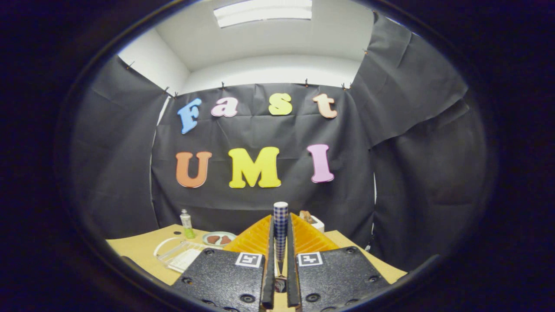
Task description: Take the plate from the dish rack, then take the spoon from the basket and place it into the plate.
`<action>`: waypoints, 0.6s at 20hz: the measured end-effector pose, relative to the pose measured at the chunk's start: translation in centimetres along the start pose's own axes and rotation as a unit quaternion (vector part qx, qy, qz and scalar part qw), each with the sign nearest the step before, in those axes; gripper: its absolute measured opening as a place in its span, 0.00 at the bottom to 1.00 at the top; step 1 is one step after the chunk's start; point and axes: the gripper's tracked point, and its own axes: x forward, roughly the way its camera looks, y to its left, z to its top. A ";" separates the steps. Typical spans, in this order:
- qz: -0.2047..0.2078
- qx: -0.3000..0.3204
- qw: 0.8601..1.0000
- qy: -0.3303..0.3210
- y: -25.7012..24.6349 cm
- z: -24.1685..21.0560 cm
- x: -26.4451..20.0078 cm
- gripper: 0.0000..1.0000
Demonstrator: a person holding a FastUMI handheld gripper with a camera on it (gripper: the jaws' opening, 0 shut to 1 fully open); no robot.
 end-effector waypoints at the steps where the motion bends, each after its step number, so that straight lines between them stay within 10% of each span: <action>1: 0.009 -0.001 1.000 0.008 1.5 -1.2 -0.8 0.16; 12: 0.002 0.008 1.000 0.019 9.5 -11.8 -4.6 0.16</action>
